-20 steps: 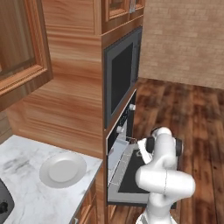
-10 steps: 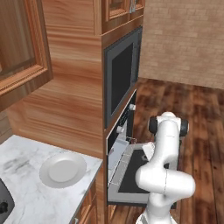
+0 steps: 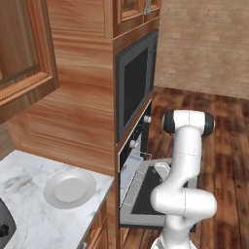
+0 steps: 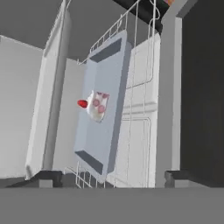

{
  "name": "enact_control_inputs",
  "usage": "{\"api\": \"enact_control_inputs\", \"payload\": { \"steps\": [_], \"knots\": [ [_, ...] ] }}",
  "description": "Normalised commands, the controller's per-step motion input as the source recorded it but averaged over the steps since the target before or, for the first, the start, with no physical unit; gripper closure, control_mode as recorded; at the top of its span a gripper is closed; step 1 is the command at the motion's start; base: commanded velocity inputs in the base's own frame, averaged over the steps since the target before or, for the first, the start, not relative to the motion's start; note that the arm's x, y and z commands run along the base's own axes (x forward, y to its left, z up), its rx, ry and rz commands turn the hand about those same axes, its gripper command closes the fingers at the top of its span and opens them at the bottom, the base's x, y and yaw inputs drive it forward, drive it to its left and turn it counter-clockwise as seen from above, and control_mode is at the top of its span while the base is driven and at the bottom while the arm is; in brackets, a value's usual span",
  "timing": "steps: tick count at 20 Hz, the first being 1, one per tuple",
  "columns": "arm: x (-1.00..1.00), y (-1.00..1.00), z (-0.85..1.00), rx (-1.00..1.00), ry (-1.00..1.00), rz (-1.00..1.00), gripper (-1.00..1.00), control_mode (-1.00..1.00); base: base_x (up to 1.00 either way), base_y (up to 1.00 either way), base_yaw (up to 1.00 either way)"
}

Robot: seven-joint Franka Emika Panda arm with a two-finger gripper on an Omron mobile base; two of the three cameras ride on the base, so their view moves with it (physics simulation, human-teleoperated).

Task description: Take the baked cake out of the oven and place it on the plate for cooling. Then close the oven door.

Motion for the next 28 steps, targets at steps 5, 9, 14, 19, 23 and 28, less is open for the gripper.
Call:
{"api": "enact_control_inputs", "payload": {
  "steps": [5, 9, 14, 19, 23, 28],
  "knots": [
    [0.00, 0.05, 1.00, -0.16, -0.14, -0.14, -1.00, -1.00, 0.00, 0.00, 0.00],
    [0.00, -0.08, 1.00, -0.07, 0.04, -0.08, -1.00, -1.00, 0.00, 0.00, 0.00],
    [0.00, -0.28, 1.00, 0.00, 0.34, -0.03, -1.00, -1.00, 0.00, 0.00, 0.00],
    [0.00, -0.26, 0.91, 0.08, 0.59, -0.02, -1.00, -1.00, 0.00, 0.00, 0.00],
    [0.00, -0.09, 0.41, 0.20, 0.56, 0.00, -1.00, -1.00, 0.00, 0.00, 0.00],
    [0.00, -0.17, 0.03, 0.32, 0.45, 0.00, -1.00, -1.00, 0.00, 0.00, 0.00]
  ]
}}
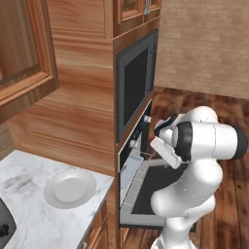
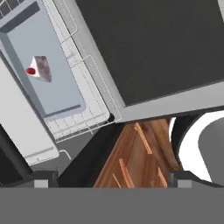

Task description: Take the baked cake out of the oven and place it on the plate for cooling. Then close the oven door.

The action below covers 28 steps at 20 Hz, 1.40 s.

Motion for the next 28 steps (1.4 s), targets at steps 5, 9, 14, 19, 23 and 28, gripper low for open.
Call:
{"api": "enact_control_inputs", "payload": {
  "steps": [5, 9, 14, 19, 23, 28],
  "knots": [
    [0.00, -0.41, -0.03, 0.37, 0.29, 0.00, -1.00, -1.00, 0.00, 0.00, 0.00],
    [0.00, -0.24, -0.25, 0.37, 0.19, 0.00, -1.00, -1.00, 0.00, 0.00, 0.00],
    [0.00, 0.02, -0.24, 0.32, 0.07, 0.00, -1.00, -1.00, 0.00, 0.00, 0.00],
    [0.06, 0.21, -0.11, 0.23, 0.03, -0.05, -1.00, -1.00, 0.00, 0.00, 0.00],
    [0.32, 0.18, -0.11, 0.10, 0.10, -0.09, -1.00, -1.00, 0.00, 0.00, 0.00],
    [0.43, 0.21, -0.14, 0.05, 0.15, -0.06, -1.00, -1.00, 0.00, 0.00, 0.00]
  ]
}}
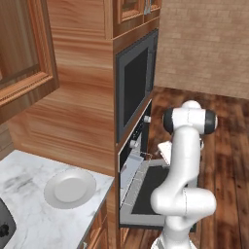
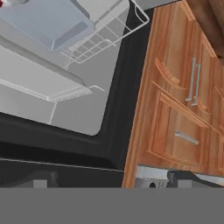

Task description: Take the baked cake out of the oven and place it on the plate for cooling. Then close the oven door.

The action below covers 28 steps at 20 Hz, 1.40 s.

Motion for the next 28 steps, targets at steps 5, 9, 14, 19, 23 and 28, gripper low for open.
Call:
{"api": "enact_control_inputs", "payload": {
  "steps": [5, 9, 14, 19, 23, 28],
  "knots": [
    [0.39, 0.33, -0.21, 0.00, 0.14, -0.05, -1.00, -1.00, 0.00, 0.00, 0.00],
    [0.24, 0.38, -0.29, -0.01, 0.10, -0.08, -1.00, -1.00, 0.00, 0.00, 0.00],
    [0.17, 0.32, -0.36, -0.08, 0.09, -0.10, -1.00, -1.00, 0.00, 0.00, 0.00],
    [0.05, 0.27, -0.11, -0.12, 0.02, -0.10, -1.00, -1.00, 0.00, 0.00, 0.00],
    [0.00, 0.26, 0.00, -0.15, 0.00, -0.08, -1.00, -1.00, 0.00, 0.00, 0.00],
    [0.05, 0.28, -0.03, -0.17, 0.00, -0.05, -1.00, -1.00, 0.00, 0.00, 0.00]
  ]
}}
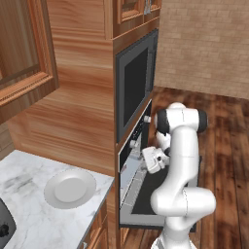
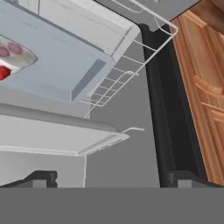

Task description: Take the baked cake out of the oven and place it on the plate for cooling. Then close the oven door.

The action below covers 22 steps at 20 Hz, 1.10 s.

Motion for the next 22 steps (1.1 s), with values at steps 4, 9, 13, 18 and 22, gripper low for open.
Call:
{"api": "enact_control_inputs", "payload": {
  "steps": [4, 9, 13, 18, 22],
  "knots": [
    [0.04, 0.16, -0.06, -0.15, 0.00, -0.02, -1.00, -1.00, 0.00, 0.00, 0.00],
    [0.00, 0.02, -0.07, -0.12, 0.01, 0.00, -1.00, -1.00, 0.00, 0.00, 0.00],
    [0.00, 0.00, -0.08, -0.10, 0.03, 0.00, -1.00, -1.00, 0.00, 0.00, 0.00],
    [0.00, 0.00, -0.05, -0.03, 0.06, 0.00, -1.00, -1.00, 0.00, 0.00, 0.00],
    [0.00, 0.00, 0.00, 0.00, 0.06, 0.00, -1.00, -1.00, 0.00, 0.00, 0.00]
  ]
}}
